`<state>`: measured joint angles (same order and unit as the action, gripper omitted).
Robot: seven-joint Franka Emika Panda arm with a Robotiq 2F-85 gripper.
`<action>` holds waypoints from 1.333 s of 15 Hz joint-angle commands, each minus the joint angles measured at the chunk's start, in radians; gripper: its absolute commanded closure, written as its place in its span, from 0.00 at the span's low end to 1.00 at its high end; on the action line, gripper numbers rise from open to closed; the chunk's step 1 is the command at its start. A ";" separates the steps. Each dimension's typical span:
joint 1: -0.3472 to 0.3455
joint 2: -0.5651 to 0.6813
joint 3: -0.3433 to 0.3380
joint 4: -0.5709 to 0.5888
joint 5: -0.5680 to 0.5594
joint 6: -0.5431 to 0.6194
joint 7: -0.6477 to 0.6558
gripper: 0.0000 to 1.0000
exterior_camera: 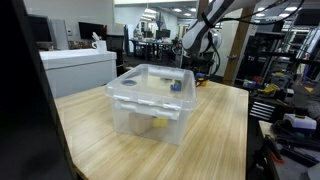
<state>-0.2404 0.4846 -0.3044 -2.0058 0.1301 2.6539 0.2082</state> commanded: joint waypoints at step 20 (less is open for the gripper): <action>-0.033 -0.207 0.009 -0.128 0.001 -0.096 0.021 0.22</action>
<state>-0.2516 0.2233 -0.2856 -2.1275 0.1309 2.5348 0.2350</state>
